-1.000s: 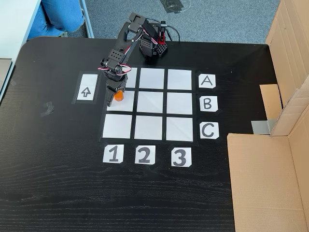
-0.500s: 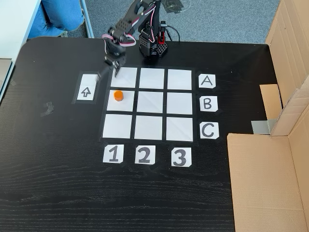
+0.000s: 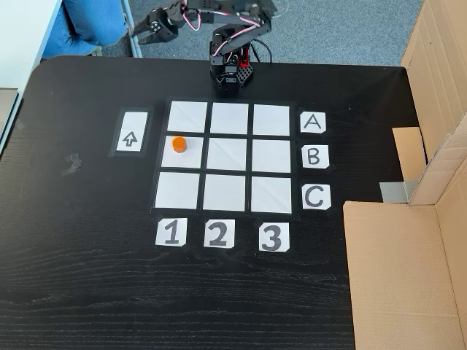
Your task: Pick up the round, orange token and place it in the grid on square B1.
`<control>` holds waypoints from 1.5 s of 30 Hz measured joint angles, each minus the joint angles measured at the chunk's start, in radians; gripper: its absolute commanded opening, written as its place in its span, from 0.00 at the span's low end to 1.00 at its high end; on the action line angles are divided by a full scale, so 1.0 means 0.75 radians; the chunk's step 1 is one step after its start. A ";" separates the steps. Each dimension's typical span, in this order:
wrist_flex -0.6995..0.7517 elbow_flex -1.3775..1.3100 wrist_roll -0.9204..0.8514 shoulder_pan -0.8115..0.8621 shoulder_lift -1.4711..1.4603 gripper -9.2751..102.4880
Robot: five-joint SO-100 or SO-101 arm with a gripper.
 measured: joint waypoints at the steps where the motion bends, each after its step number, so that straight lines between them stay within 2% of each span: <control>1: -0.006 0.043 0.004 0.031 0.039 0.08; 3: -0.012 0.074 0.008 0.057 0.074 0.08; 5: 0.035 0.162 0.063 0.186 0.174 0.08; 8: 0.135 0.472 0.049 0.256 0.567 0.08; 11: 0.155 0.573 0.049 0.268 0.808 0.08; 45: 0.178 0.585 0.063 0.297 0.865 0.08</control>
